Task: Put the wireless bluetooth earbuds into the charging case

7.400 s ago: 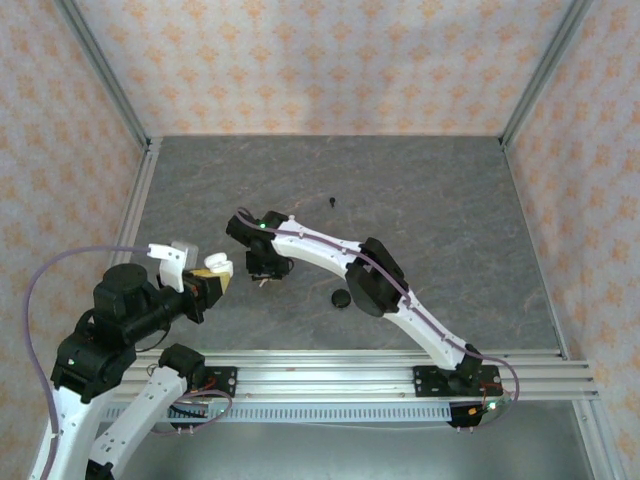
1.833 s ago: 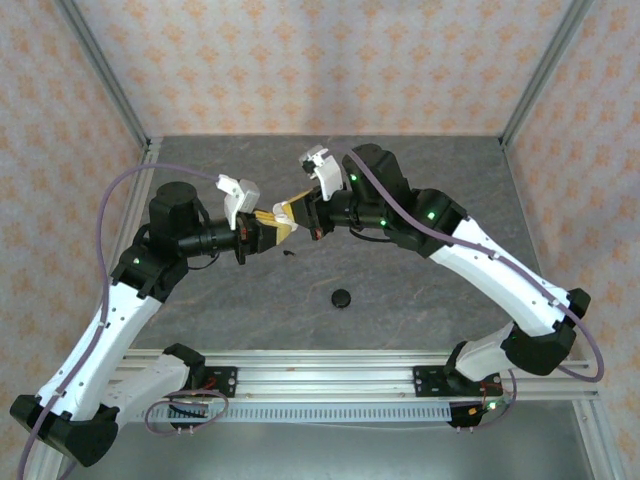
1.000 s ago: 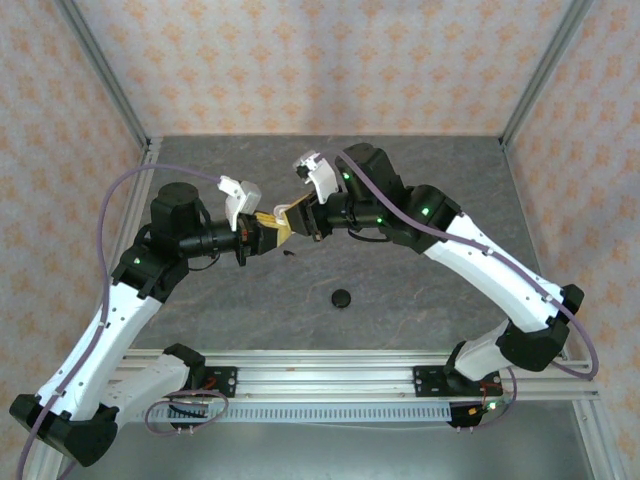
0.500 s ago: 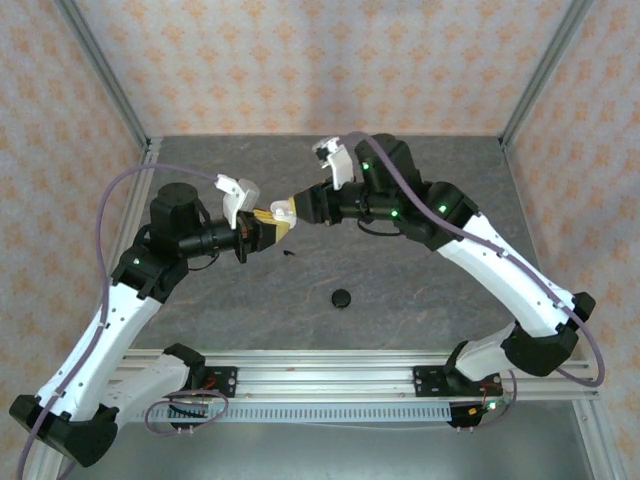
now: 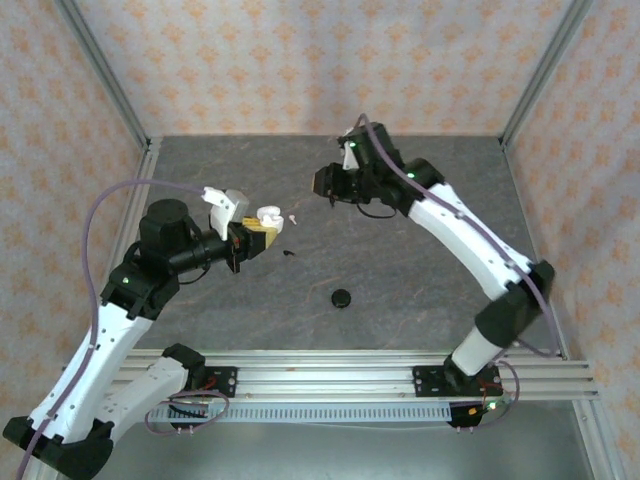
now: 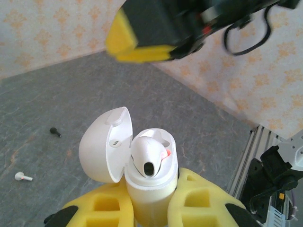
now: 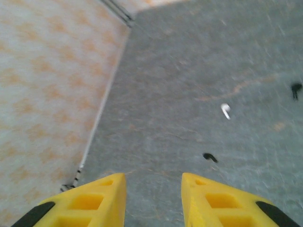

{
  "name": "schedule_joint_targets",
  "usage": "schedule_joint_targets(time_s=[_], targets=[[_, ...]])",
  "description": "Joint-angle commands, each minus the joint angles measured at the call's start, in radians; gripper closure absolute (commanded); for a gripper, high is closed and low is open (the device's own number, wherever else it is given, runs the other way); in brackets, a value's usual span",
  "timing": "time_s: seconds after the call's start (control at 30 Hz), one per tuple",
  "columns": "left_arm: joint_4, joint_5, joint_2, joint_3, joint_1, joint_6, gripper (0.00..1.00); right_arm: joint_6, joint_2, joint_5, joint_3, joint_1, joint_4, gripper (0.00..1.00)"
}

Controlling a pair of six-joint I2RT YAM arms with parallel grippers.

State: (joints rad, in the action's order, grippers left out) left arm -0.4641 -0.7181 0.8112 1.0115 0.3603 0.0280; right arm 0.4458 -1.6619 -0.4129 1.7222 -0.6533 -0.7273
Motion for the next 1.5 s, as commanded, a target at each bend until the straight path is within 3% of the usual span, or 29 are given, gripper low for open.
schedule_joint_targets(time_s=[0.0,0.47,0.83,1.03,1.47], targets=[[-0.009,0.045,-0.003,-0.019,0.007,0.003,1.00,0.021,-0.127,-0.018,0.036,0.000,-0.040,0.65],[0.093,0.055,0.111,-0.061,0.009,0.032,1.00,-0.093,-0.841,-0.002,0.828,-0.003,-0.443,0.65],[0.109,0.092,0.120,-0.066,0.006,0.028,1.00,-0.090,-0.903,0.108,0.800,-0.030,-0.296,0.66],[0.110,0.109,0.104,-0.088,0.006,0.040,1.00,-0.133,-0.910,0.137,0.792,-0.054,-0.241,0.61],[0.104,0.212,-0.063,-0.204,0.008,0.161,1.00,-0.149,-0.968,0.196,0.787,-0.074,-0.269,0.58]])
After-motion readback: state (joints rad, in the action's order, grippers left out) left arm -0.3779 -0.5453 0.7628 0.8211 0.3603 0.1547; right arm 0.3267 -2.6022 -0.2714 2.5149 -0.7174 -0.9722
